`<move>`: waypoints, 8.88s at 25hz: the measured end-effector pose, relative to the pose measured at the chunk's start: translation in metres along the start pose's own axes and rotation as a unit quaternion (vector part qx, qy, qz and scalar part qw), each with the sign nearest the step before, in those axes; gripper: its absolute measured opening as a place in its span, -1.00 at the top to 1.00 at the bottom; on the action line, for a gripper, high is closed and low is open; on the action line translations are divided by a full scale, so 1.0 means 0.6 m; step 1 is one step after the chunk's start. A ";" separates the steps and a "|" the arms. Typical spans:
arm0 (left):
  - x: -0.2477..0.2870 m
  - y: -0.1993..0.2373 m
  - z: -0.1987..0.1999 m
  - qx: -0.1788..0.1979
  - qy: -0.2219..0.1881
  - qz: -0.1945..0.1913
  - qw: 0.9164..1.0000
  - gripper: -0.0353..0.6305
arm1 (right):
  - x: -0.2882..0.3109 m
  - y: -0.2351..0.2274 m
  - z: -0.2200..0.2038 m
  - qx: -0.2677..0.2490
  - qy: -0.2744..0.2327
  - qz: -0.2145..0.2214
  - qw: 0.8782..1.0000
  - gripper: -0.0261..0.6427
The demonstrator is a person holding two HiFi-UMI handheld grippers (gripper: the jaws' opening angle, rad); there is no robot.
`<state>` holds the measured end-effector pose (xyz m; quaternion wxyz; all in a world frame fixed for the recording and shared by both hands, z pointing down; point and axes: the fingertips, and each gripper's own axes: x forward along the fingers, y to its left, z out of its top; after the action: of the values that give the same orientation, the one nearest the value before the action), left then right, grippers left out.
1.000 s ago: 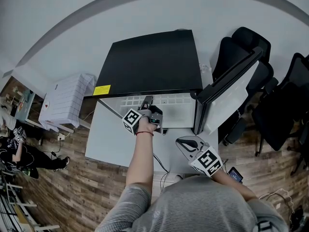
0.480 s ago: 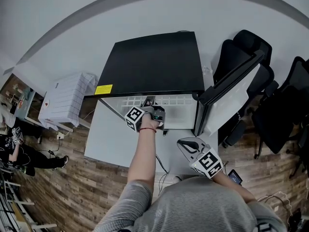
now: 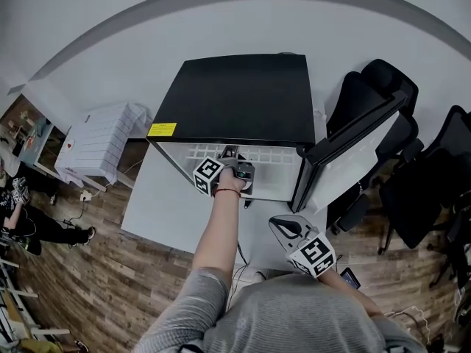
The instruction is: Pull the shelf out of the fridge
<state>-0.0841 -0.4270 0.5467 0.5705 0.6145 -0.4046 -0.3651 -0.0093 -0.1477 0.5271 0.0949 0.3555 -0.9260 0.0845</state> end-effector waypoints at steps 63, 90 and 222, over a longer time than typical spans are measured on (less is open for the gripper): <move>-0.079 -0.001 -0.016 -0.056 -0.007 -0.046 0.997 0.78 | -0.004 0.045 -0.007 -0.007 0.011 0.012 1.000 0.88; -0.122 -0.002 -0.022 -0.059 -0.006 -0.043 0.997 0.78 | 0.002 0.062 -0.010 -0.013 0.006 0.023 1.000 0.88; -0.396 -0.014 -0.058 -0.078 -0.020 -0.062 0.995 0.78 | -0.033 0.184 0.130 -0.037 -0.110 0.189 0.975 0.88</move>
<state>-0.1481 -0.1958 0.5381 0.5849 0.5846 -0.3471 -0.4423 -0.0785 -0.0712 0.4373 -0.0122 0.1773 -0.9837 0.0271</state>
